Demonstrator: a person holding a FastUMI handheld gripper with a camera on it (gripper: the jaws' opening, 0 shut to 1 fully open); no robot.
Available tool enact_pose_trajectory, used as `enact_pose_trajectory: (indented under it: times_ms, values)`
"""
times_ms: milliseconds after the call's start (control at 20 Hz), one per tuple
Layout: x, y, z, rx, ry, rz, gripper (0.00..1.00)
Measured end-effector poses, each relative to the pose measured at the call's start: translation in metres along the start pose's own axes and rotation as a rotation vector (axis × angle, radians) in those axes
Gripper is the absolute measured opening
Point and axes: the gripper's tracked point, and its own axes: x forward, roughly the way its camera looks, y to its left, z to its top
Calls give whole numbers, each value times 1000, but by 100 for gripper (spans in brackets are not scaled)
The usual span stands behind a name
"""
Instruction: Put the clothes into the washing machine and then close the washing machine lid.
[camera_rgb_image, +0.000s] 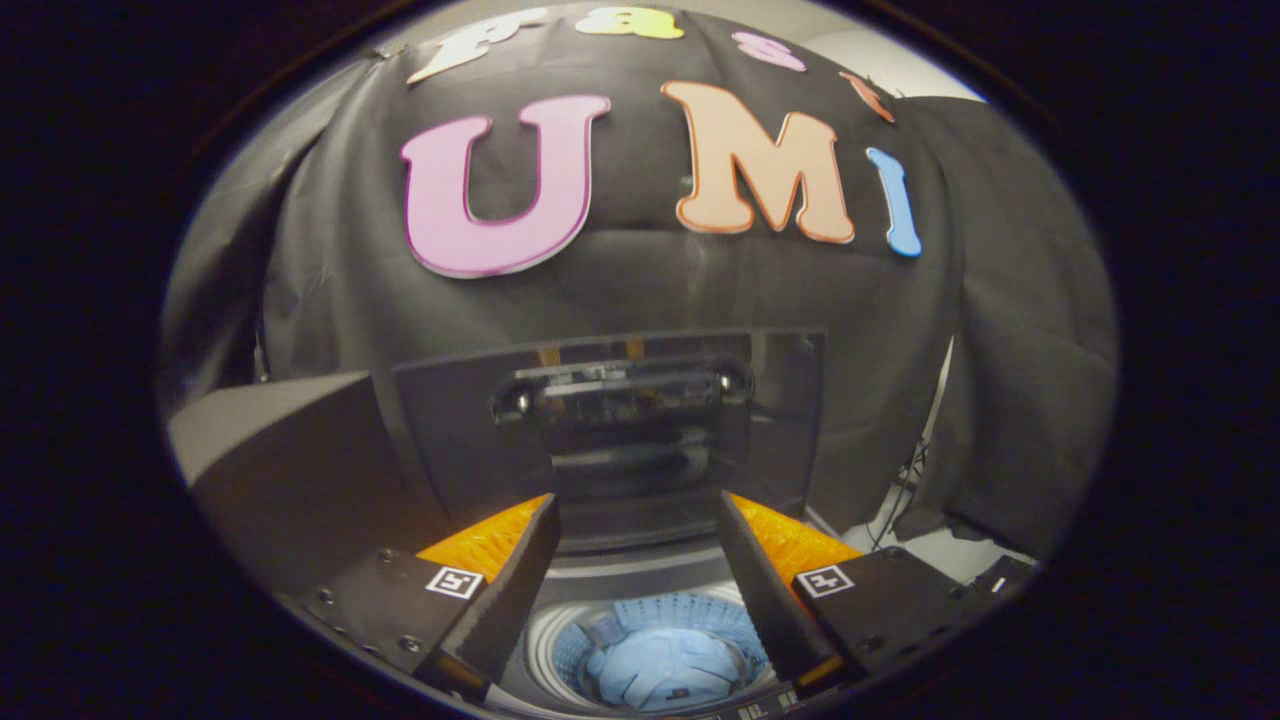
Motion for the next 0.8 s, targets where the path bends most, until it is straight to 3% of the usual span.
enact_pose_trajectory:
  times_ms: [150,350,450,550,800]
  values:
    - [3,-9,60,33,-188,-28,97]
    - [15,-6,131,37,-347,0,96]
    - [27,-16,160,18,-389,-51,96]
    - [43,-12,178,78,-402,-36,96]
    - [87,-10,192,97,-421,-74,96]
